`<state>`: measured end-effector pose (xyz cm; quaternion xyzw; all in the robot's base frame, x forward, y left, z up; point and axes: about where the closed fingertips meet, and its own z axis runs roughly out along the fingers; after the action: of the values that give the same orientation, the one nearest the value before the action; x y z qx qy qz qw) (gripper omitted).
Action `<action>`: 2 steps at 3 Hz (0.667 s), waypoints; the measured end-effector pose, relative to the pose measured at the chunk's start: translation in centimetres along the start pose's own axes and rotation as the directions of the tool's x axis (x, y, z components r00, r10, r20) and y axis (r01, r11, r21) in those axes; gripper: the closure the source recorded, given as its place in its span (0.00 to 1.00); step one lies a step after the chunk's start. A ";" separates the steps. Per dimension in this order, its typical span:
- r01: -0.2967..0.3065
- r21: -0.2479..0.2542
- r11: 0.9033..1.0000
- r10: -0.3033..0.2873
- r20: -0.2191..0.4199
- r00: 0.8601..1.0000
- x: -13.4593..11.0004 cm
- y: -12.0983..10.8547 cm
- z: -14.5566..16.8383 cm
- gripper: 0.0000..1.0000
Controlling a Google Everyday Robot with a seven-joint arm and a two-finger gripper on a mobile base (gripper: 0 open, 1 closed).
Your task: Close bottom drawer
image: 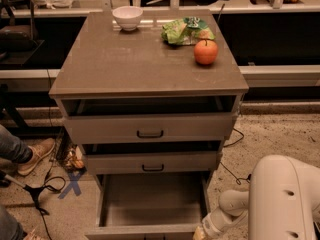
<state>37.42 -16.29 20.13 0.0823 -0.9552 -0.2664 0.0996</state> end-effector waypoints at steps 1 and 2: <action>-0.008 0.012 1.000 0.007 0.051 0.999 -0.8 -0.8 0.7 1.00; 0.024 0.030 0.999 -0.027 0.128 0.991 -3.3 -0.6 1.4 1.00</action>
Offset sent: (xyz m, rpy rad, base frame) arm 0.0617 0.0193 -0.0248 -0.0134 -0.2454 -0.0602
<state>40.31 -15.39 18.22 0.0787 -0.9622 -0.2586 0.0334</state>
